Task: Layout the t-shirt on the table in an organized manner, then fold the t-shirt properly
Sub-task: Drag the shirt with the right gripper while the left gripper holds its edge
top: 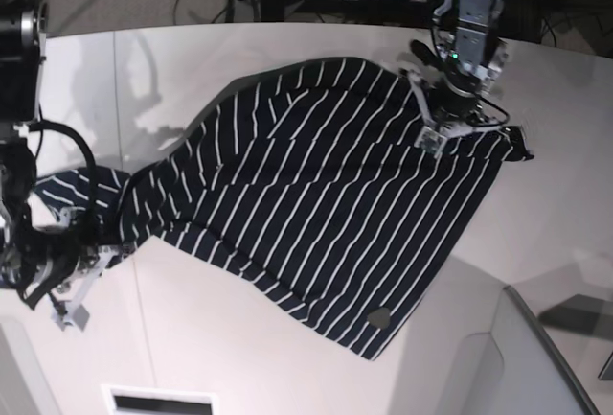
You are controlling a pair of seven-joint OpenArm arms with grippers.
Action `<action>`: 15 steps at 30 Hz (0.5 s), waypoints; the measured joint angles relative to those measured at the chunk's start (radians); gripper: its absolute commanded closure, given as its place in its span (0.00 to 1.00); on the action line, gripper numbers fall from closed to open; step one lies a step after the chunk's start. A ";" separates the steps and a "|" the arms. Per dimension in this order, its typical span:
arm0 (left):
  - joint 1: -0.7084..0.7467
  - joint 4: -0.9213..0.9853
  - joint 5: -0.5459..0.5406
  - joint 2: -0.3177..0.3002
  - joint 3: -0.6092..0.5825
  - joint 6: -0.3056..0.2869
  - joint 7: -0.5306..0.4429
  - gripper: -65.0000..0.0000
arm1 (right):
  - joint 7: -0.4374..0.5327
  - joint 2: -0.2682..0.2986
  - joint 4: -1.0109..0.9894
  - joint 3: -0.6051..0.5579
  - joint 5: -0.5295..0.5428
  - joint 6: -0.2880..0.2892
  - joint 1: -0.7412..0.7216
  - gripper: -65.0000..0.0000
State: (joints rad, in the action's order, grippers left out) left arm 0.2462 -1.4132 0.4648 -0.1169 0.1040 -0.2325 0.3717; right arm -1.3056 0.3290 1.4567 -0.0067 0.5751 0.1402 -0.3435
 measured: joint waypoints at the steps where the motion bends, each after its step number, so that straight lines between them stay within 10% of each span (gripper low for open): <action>1: -0.006 0.024 0.000 0.003 -0.004 0.016 -0.023 1.00 | -0.003 -0.013 -0.026 0.002 -0.023 0.002 -0.027 0.99; 4: -0.023 0.080 -0.002 -0.011 -0.001 0.104 -0.033 1.00 | 0.025 -0.075 -0.099 0.005 -0.129 0.004 -0.114 0.99; 15: -0.010 0.075 0.002 -0.050 0.094 0.101 0.008 1.00 | 0.342 -0.283 -0.601 0.006 -0.489 0.001 -0.340 0.99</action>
State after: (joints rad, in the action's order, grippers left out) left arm 0.2359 -1.3380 0.4664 -0.1669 0.1978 -0.1310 0.3798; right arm -0.9638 0.0460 0.8558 -0.0002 0.0860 0.1410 -0.6838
